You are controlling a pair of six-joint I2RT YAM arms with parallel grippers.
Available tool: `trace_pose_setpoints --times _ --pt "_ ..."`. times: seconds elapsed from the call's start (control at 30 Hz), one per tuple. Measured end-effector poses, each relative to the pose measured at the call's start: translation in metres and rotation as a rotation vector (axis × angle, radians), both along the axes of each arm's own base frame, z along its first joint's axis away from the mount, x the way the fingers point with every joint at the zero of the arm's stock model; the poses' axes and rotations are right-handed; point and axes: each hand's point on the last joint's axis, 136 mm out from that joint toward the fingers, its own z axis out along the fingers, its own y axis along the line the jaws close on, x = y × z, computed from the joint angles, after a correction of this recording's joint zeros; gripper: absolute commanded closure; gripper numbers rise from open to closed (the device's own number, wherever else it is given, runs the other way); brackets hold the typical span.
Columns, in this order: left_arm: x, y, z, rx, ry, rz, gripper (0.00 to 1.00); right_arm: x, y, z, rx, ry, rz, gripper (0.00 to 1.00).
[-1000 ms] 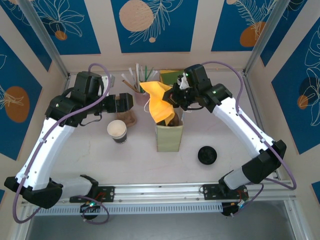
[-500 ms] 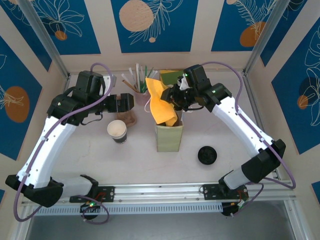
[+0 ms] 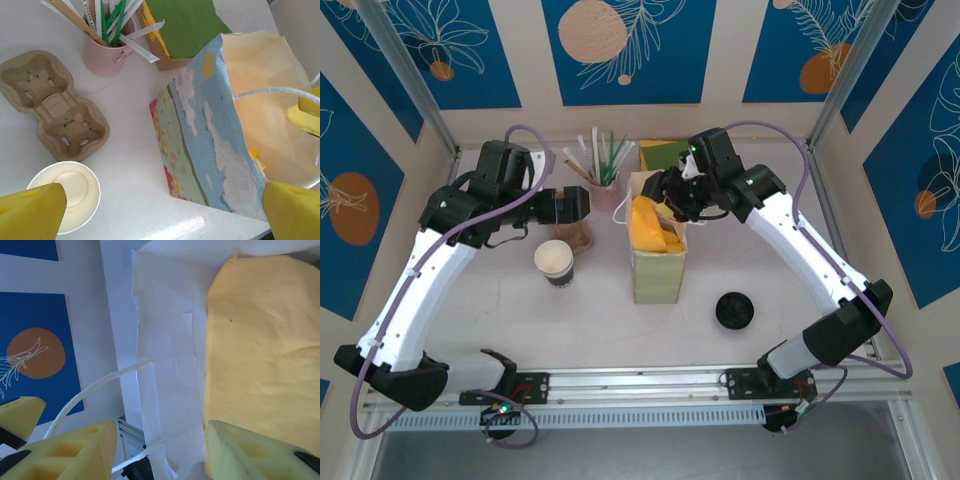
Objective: Pack the takeout coffee
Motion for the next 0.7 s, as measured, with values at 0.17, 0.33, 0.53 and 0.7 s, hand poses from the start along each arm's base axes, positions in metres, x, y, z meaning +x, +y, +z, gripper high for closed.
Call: trace_pose_setpoints --times 0.17,0.33,0.53,0.7 --pt "0.002 -0.002 -0.003 0.000 0.010 -0.005 0.00 0.003 -0.003 0.009 -0.006 -0.027 -0.007 0.45" --pt "0.003 -0.003 -0.005 0.002 0.016 -0.005 0.00 0.001 -0.005 0.019 -0.016 -0.055 0.010 0.39" --pt "0.003 -0.003 -0.005 0.004 0.017 -0.005 0.00 0.001 -0.012 0.074 -0.013 -0.215 0.035 0.30" --pt "0.008 -0.003 -0.008 0.015 0.019 0.004 0.00 0.006 -0.031 0.111 -0.042 -0.346 0.014 0.22"
